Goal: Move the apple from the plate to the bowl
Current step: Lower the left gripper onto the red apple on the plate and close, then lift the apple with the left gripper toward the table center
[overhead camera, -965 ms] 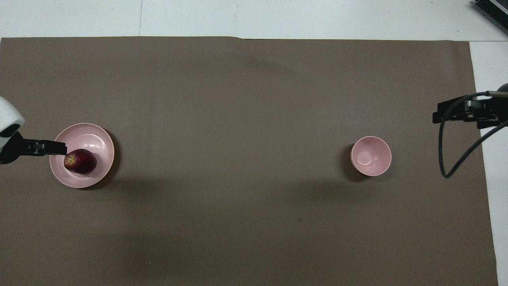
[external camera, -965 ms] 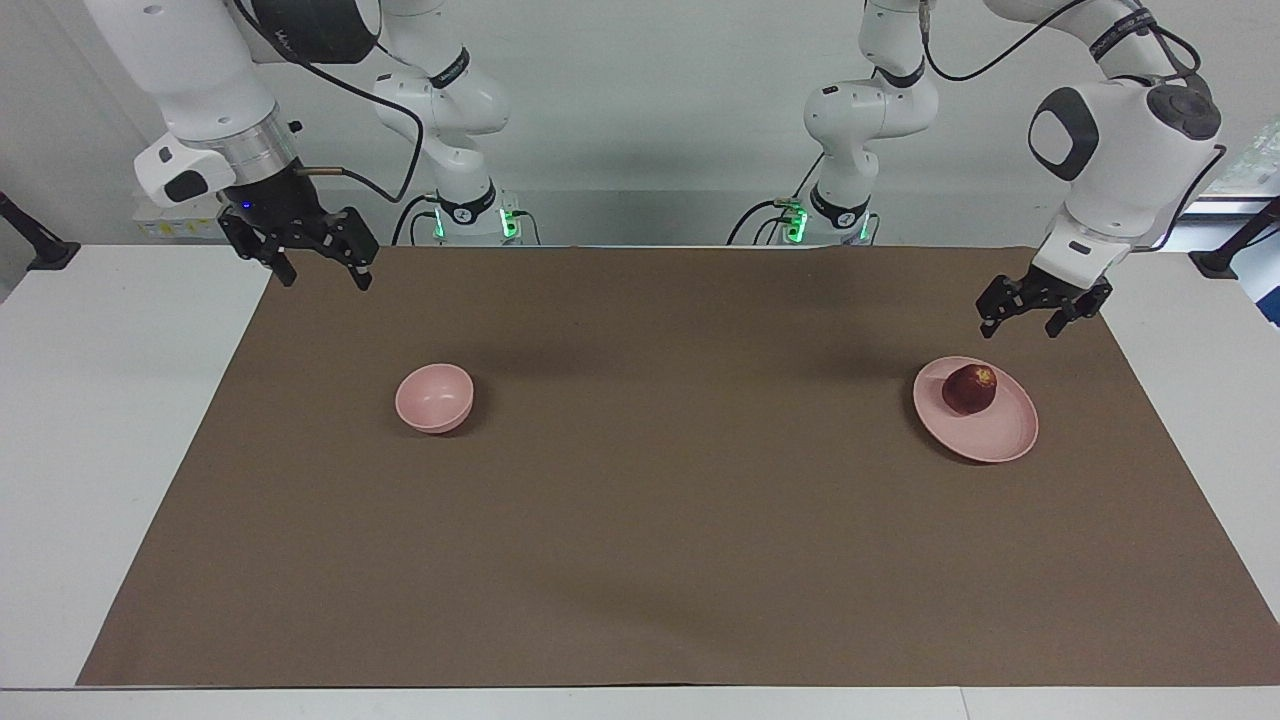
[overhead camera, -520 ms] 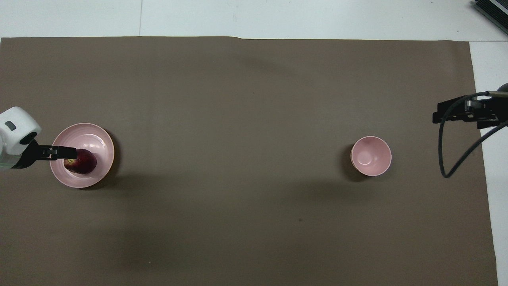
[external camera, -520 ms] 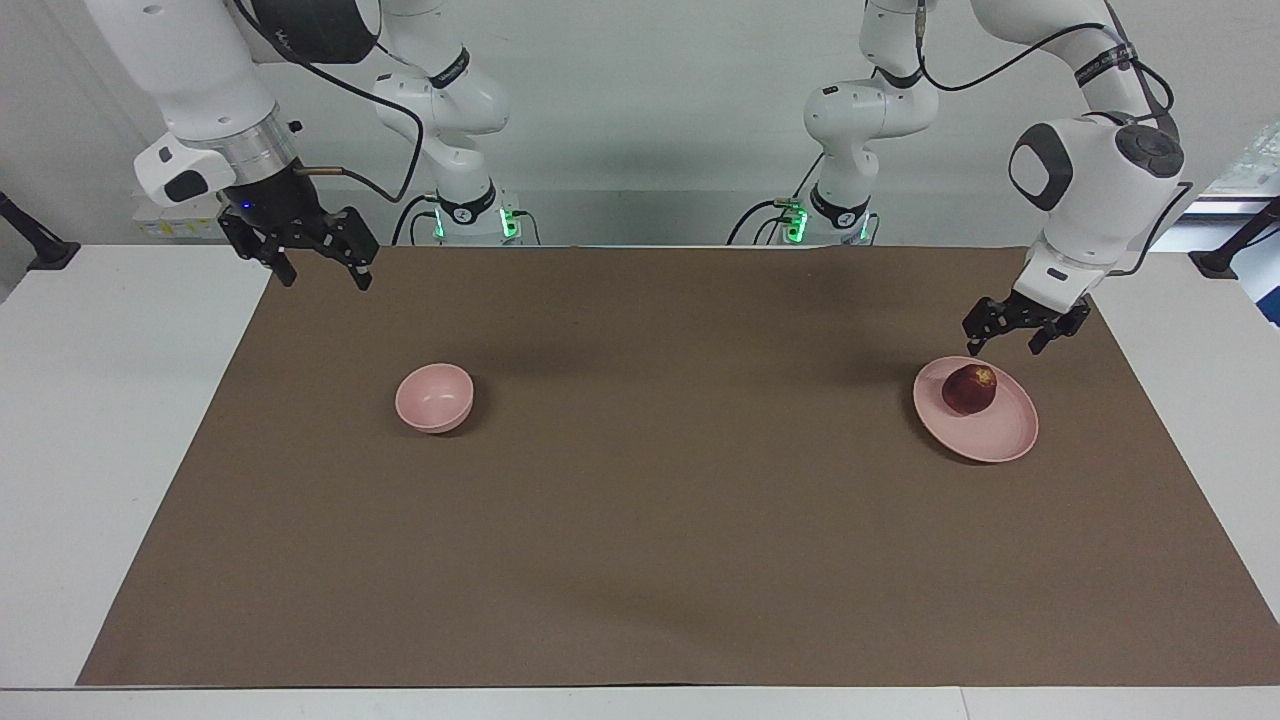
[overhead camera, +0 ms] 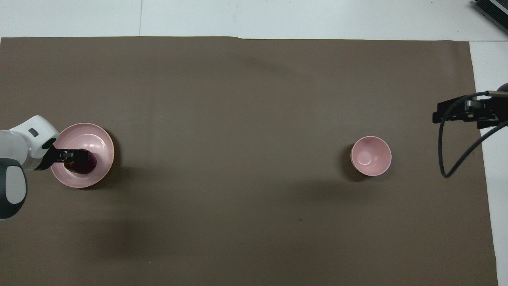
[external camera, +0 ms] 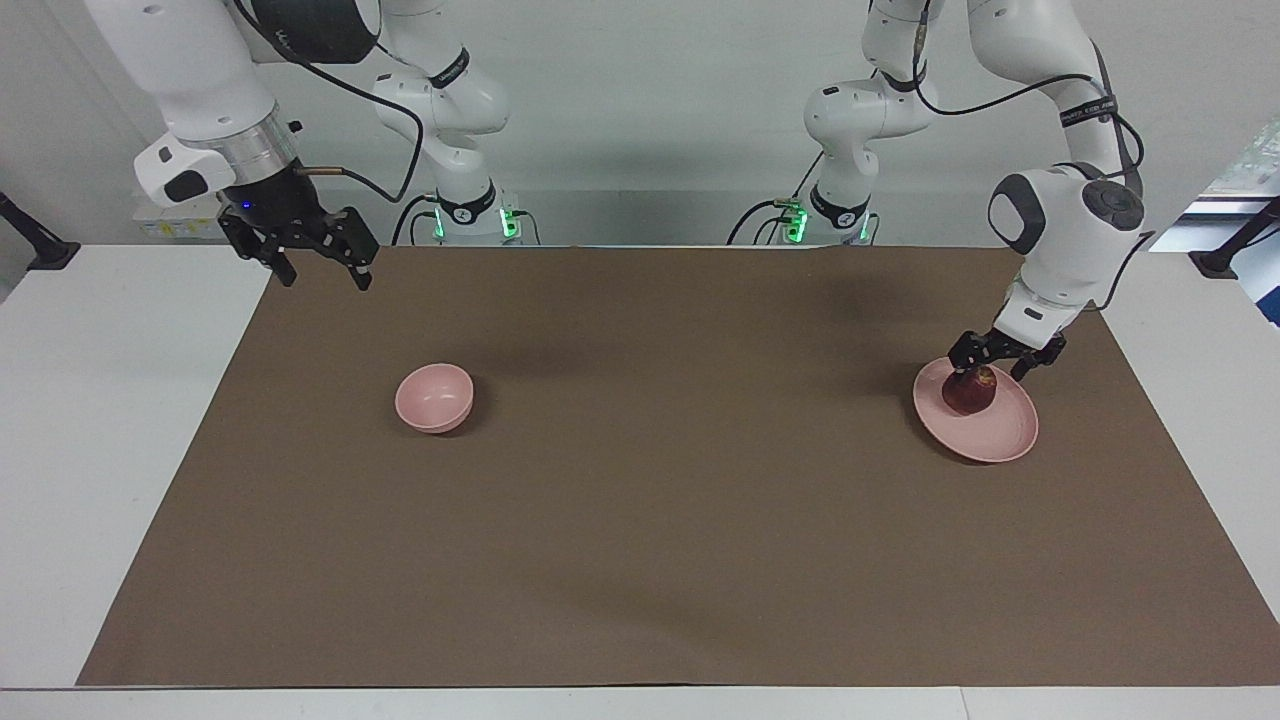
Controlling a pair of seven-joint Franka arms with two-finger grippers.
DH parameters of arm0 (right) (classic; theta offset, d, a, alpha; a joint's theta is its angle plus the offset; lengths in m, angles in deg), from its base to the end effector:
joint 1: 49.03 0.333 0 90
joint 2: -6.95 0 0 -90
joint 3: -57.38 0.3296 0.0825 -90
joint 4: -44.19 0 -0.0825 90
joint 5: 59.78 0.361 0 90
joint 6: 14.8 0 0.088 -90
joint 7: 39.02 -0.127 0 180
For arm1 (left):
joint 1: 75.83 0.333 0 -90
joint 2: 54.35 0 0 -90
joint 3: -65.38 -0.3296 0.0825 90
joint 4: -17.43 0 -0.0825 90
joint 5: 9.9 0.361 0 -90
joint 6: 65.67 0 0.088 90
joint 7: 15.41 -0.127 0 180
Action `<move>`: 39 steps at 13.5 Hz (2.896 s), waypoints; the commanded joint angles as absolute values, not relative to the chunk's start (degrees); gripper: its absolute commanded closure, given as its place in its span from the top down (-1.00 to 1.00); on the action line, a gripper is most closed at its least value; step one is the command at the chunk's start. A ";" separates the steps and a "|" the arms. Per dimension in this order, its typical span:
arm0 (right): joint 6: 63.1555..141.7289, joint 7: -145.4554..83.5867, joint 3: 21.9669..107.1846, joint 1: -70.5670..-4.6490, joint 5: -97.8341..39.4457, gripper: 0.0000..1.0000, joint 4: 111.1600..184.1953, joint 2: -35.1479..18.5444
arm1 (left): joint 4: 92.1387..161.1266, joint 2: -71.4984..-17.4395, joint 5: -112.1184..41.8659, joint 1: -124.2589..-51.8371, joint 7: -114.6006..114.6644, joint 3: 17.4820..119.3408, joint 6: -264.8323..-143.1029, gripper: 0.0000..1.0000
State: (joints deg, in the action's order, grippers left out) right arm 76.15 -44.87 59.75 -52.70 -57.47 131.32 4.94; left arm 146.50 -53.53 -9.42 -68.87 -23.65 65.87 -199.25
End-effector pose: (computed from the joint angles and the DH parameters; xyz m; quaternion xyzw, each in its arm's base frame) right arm 0.5457 -0.0078 0.6234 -0.9977 0.0624 -0.0150 0.0215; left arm 0.5098 0.0581 0.3721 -0.9993 0.0182 -0.0315 0.0072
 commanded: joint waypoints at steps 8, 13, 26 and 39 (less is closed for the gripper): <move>76.78 -43.50 59.75 -52.81 -57.85 1.00 132.08 5.37 | 149.45 -52.51 -9.90 -68.27 -24.29 66.26 -205.68 1.00; 76.78 -43.50 59.75 -52.81 -57.85 1.00 132.08 5.37 | 149.45 -52.51 -9.90 -68.54 -24.29 66.26 -205.42 0.41; 76.78 -43.50 59.75 -52.81 -57.85 1.00 132.08 5.37 | 145.51 -52.33 -10.86 -68.88 -24.11 66.35 -200.35 -1.00; 76.78 -43.50 59.75 -52.81 -57.85 1.00 131.99 5.37 | 132.40 -57.69 -33.71 -74.68 -23.15 67.05 -174.67 -1.00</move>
